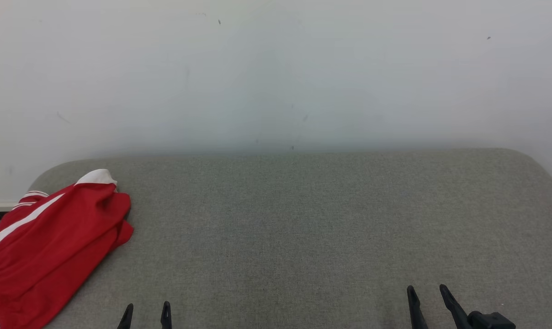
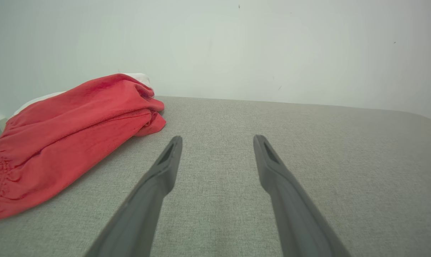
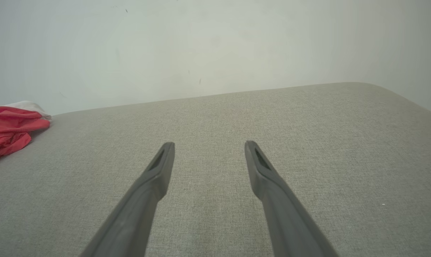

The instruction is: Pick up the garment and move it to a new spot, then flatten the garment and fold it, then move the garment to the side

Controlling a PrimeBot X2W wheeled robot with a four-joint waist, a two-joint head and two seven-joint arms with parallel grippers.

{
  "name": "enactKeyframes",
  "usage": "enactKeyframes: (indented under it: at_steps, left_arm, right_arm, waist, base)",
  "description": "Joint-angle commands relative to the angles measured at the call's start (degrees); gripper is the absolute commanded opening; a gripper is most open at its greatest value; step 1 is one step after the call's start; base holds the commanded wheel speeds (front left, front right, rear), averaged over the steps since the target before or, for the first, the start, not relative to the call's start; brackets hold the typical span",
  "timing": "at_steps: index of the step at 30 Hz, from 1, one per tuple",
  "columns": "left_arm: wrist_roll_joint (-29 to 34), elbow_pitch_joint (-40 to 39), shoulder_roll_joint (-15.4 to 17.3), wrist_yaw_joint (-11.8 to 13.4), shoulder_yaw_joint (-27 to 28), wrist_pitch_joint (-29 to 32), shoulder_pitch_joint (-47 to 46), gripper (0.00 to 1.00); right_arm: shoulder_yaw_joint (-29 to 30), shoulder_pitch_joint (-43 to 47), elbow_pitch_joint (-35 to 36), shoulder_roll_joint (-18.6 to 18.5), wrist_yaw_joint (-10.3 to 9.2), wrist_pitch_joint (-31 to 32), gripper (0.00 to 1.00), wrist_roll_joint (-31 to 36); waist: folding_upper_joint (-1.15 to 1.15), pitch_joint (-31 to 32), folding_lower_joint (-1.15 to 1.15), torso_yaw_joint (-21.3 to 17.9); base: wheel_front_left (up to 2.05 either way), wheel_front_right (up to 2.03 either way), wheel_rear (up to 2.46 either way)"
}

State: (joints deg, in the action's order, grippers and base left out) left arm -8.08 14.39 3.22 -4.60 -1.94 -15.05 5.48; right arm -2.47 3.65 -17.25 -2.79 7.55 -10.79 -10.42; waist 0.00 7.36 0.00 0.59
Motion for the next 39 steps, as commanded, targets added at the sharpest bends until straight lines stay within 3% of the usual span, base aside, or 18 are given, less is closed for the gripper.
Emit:
enactKeyframes:
  at_steps: [1, 14, 39]
  left_arm:
    - [-0.71, 0.05, -0.14, -0.24, 0.2, -0.2, 0.03, 1.0]
    - [-0.89, 0.79, -0.34, -0.38, 0.29, -0.2, -0.73, 1.0]
    - [1.72, -0.55, 0.52, -0.77, 4.36, -0.2, -0.08, 1.0]
  right_arm:
    - [0.09, 0.48, 0.15, -0.18, -0.12, -0.05, 1.0, 0.26]
    - [0.77, 1.08, 0.29, -0.16, -0.12, -0.29, 1.0, 0.98]
    - [-2.08, 0.46, -1.88, -0.14, -0.12, -2.39, 1.0, -2.18]
  waist:
    - [0.0, -0.07, 0.0, 0.01]
    - [0.0, -0.19, 0.0, 1.78]
    - [0.0, 0.21, 0.0, 23.42]
  base:
    - [0.0, 0.0, 0.0]
    - [0.0, 0.0, 0.0]
    - [0.0, 0.0, 0.0]
